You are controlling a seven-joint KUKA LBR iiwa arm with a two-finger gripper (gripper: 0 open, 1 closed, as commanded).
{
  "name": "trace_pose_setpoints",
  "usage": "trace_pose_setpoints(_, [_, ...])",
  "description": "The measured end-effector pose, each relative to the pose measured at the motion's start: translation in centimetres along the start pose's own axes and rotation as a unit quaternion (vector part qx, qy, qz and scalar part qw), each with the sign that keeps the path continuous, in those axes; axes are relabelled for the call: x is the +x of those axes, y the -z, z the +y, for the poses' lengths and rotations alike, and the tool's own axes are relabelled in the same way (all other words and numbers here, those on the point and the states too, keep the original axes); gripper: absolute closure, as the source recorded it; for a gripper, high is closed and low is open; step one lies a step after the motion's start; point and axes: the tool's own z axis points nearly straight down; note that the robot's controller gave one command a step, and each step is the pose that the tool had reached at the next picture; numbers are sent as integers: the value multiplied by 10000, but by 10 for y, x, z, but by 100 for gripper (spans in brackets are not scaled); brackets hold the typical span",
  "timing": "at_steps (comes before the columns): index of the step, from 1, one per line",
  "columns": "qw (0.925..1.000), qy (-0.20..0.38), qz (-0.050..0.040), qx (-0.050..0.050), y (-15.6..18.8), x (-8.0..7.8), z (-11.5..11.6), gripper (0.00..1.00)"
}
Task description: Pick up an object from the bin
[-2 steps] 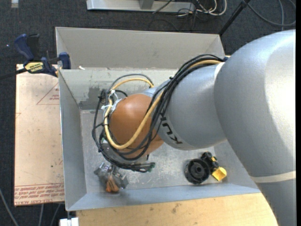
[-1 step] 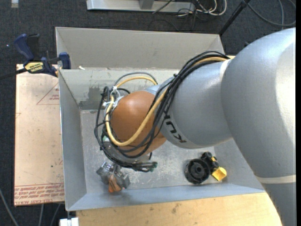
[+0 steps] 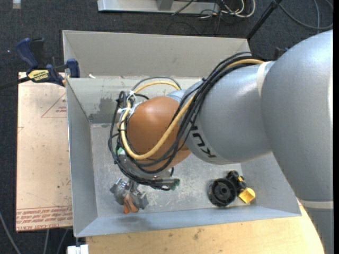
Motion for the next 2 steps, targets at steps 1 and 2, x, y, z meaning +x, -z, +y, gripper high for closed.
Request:
trace_pose_setpoints(1, [10000, 18, -15, 11, 19, -1, 0, 100])
trace_pose_setpoints(2, [10000, 24, -21, 14, 35, -1, 0, 100])
